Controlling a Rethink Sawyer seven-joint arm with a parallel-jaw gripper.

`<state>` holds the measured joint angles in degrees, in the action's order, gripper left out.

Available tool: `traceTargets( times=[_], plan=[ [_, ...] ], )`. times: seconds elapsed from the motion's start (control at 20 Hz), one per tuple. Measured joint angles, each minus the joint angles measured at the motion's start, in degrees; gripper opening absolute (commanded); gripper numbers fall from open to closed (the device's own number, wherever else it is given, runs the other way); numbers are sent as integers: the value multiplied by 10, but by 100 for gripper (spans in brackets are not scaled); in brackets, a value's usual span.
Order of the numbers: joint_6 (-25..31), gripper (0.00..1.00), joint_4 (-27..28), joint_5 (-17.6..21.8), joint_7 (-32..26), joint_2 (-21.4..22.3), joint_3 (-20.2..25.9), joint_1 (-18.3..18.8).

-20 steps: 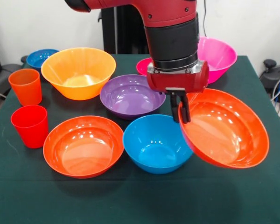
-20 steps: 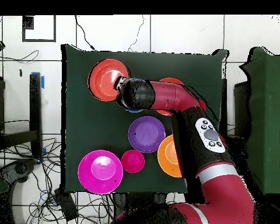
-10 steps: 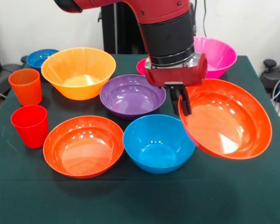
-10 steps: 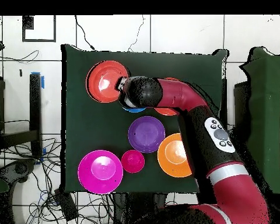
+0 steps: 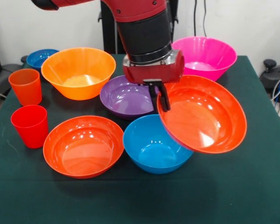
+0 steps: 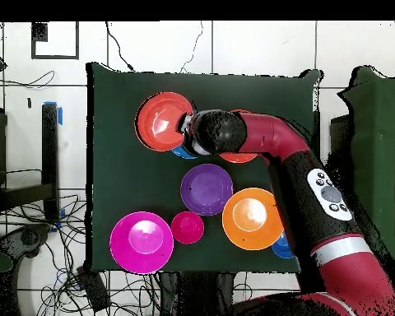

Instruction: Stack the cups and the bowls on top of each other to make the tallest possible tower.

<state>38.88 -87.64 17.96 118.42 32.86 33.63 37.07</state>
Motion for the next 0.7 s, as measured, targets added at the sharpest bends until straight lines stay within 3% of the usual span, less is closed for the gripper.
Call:
traceTargets(
  times=[0.7],
  plan=[
    [0,0,0,42,-21,-5,21,29]
  ],
)
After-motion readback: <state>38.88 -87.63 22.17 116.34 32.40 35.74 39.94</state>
